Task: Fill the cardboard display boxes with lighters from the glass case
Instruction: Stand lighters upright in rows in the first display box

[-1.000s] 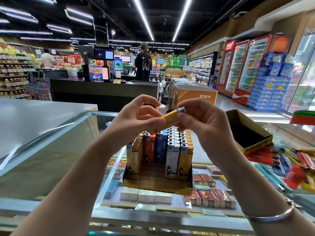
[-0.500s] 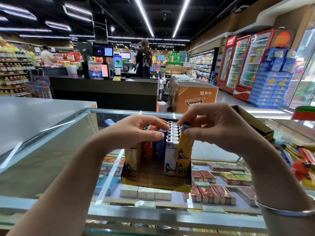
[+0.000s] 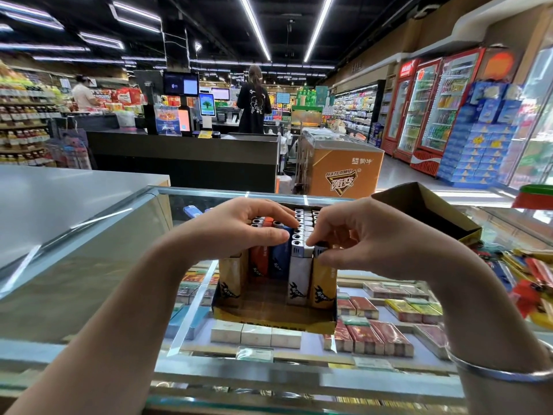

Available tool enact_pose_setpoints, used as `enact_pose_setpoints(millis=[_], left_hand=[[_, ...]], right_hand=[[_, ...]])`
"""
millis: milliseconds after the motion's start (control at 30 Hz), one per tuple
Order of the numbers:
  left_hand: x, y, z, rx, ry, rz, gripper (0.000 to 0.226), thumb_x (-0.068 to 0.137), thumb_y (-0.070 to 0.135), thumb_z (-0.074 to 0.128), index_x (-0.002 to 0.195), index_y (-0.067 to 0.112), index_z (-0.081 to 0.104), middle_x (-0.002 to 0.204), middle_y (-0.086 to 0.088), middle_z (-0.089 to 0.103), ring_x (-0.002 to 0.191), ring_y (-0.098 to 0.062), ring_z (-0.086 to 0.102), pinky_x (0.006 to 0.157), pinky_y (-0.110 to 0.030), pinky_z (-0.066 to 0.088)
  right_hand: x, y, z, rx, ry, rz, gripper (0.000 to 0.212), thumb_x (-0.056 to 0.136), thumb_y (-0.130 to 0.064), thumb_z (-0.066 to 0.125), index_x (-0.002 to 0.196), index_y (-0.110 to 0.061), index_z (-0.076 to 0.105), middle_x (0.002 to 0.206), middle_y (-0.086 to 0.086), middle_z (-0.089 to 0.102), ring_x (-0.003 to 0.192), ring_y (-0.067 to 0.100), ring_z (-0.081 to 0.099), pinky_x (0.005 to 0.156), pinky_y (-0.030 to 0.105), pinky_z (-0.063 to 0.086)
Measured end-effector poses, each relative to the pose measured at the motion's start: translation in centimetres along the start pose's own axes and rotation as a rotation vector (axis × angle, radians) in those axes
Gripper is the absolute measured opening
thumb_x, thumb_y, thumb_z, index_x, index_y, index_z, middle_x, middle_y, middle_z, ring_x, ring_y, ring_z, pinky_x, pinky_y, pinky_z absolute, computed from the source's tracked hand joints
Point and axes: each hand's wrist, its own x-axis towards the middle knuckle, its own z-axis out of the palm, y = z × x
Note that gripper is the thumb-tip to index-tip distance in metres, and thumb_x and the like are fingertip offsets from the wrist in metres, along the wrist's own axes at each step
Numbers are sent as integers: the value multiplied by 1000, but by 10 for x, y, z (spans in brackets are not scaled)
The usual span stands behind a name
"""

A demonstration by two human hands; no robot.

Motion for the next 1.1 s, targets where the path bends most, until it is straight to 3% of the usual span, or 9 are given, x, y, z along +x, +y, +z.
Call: enact_pose_setpoints(millis=[200, 567, 800, 933, 1033, 1100], left_hand=[[1, -1, 0, -5, -4, -4, 21, 74, 40, 64, 95, 40, 69, 114, 24, 60, 104, 12, 52, 83, -16, 39], [0, -1, 0, -4, 4, 3, 17, 85, 27, 63, 99, 36, 69, 115, 22, 61, 106, 9, 53, 89, -19, 40], [1, -2, 0, -16, 5, 4, 17, 86, 25, 62, 95, 38, 69, 114, 23, 61, 105, 12, 53, 85, -15, 40], [2, -3, 1, -53, 11, 8, 16, 83, 29, 63, 96, 36, 69, 113, 23, 62, 105, 10, 54, 87, -17, 42], [2, -2, 1, -126, 48, 4, 23, 75, 40, 62, 97, 40, 67, 112, 28, 58, 101, 12, 54, 80, -15, 45], [4, -5, 0, -177, 129, -23, 21, 80, 36, 64, 99, 44, 63, 119, 32, 49, 106, 10, 51, 86, -24, 46]], right_hand=[[4, 0, 4, -100, 28, -36, 20, 77, -12, 73, 80, -28, 63, 73, -18, 51, 72, -6, 49, 66, 8, 36], [3, 1, 5, -186, 98, -52, 28, 77, -17, 74, 72, -34, 52, 69, -14, 52, 66, 0, 46, 62, 16, 38], [5, 1, 7, -220, -22, -11, 34, 78, -9, 71, 71, -32, 47, 68, -14, 45, 66, -5, 44, 63, 9, 37], [7, 6, 6, -74, -59, -6, 26, 77, -7, 72, 73, -26, 54, 71, -12, 47, 63, 1, 43, 59, 17, 38], [9, 11, 3, 107, 80, -39, 12, 77, -23, 70, 76, -25, 59, 74, -3, 52, 65, 5, 45, 62, 24, 38], [13, 20, 2, 164, 254, 5, 8, 80, -32, 66, 81, -30, 58, 85, -11, 54, 77, 1, 49, 74, 25, 42]])
